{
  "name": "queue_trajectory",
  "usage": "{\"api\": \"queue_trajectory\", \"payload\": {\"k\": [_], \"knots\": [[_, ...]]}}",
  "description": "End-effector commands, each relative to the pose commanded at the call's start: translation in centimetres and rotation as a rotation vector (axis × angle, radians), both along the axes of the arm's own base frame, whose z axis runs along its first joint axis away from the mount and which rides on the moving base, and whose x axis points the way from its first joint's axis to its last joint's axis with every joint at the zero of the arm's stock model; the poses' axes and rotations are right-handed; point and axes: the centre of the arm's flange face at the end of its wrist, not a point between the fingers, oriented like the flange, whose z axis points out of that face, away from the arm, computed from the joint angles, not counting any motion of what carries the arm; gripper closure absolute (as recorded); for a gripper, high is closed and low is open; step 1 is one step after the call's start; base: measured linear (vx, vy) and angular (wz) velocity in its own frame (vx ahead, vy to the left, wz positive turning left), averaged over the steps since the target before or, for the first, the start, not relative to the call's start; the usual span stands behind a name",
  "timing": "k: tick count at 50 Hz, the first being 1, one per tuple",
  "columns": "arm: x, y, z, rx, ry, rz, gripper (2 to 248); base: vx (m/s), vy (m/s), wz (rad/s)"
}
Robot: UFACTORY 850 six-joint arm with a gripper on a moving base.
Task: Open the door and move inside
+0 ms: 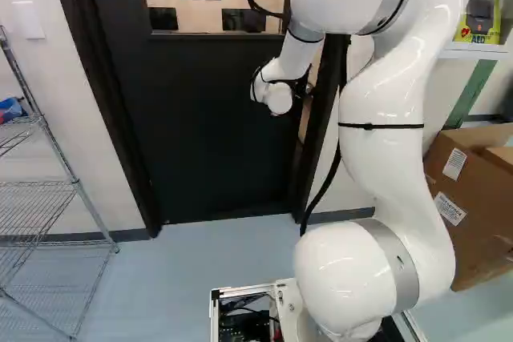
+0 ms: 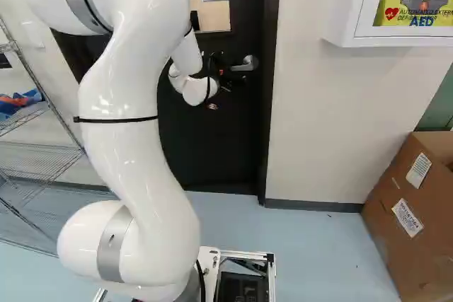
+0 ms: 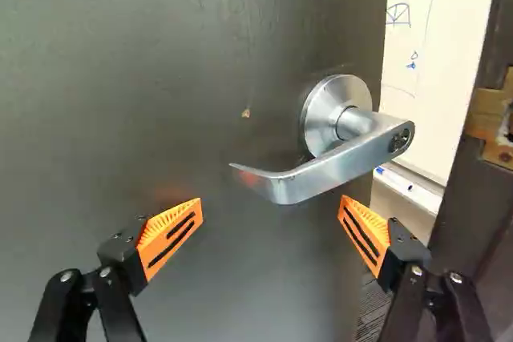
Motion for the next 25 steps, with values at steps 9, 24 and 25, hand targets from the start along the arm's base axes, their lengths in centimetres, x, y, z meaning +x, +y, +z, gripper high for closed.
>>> {"api": "queue_trajectory", "payload": {"k": [9, 24, 25], "knots": [[1.8, 0.8, -0.2, 0.001, -0.012, 0.011, 3, 0.0, 0.0, 0.0], [4.8, 2.0, -0.7, 0.002, -0.033, 0.028, 3, 0.0, 0.0, 0.0], [5.0, 2.1, -0.8, 0.002, -0.035, 0.029, 3, 0.0, 0.0, 0.0]]}}
